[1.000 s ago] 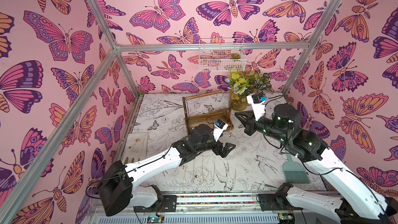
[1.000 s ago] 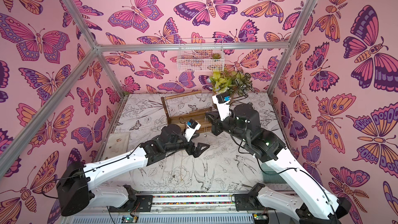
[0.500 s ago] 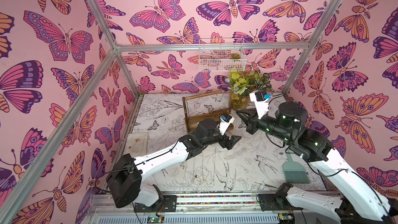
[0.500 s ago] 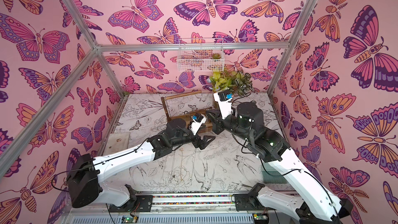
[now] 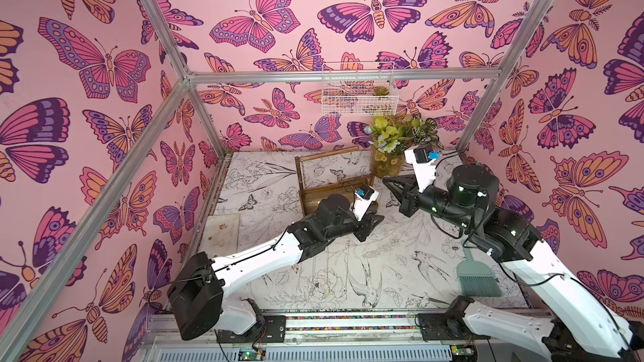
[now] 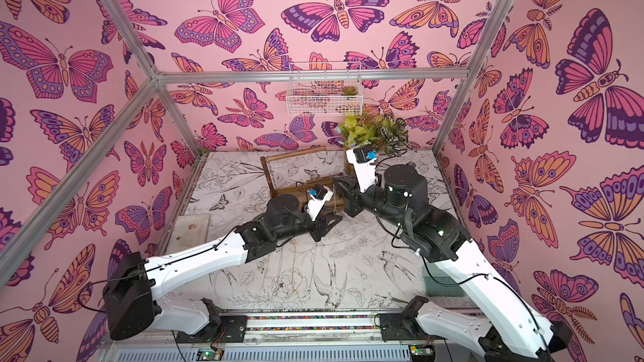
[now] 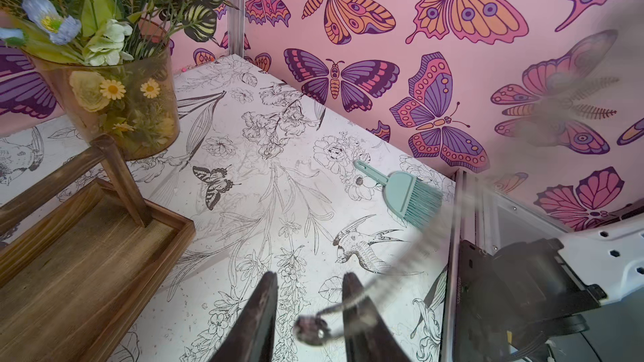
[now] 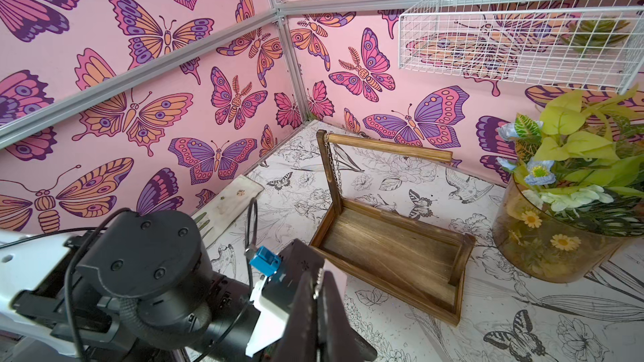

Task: Take the necklace off the jewelry display stand
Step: Place the necklace at the center of the board.

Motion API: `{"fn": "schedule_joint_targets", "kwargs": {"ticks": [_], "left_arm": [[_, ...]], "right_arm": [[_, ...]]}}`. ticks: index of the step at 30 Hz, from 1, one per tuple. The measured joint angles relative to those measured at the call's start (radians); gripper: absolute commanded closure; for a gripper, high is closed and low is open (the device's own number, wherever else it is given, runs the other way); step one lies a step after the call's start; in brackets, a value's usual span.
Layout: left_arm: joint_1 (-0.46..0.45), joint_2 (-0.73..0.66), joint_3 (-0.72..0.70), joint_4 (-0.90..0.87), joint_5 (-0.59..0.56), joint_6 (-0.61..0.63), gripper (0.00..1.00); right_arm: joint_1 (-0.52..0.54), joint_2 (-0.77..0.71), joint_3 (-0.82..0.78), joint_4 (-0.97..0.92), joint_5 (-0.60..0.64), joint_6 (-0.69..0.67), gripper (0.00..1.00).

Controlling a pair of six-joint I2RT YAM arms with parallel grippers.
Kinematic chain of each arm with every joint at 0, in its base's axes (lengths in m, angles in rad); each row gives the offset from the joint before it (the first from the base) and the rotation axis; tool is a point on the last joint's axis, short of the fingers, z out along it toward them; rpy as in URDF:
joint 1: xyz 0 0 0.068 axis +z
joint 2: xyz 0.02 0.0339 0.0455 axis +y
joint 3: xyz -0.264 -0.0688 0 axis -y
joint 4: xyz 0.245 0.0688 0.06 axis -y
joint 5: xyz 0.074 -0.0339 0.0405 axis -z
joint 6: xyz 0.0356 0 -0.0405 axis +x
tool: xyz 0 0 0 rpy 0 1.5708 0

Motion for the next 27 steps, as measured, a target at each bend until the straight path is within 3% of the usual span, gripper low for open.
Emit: {"fn": "schedule_joint_targets", "kwargs": {"ticks": [19,27], "left_arm": [[-0.024,-0.011,-0.035,0.002,-0.038,-0.027,0.89],[-0.052,-0.060,-0.101,-0.005,-0.086,-0.061,0.89]], "right_arm": [[0.000,0.000,0.000,-0.012,0.004,0.000,1.00],[0.000,-0.007,-0.074,0.027,0.003,0.031,1.00]]}}
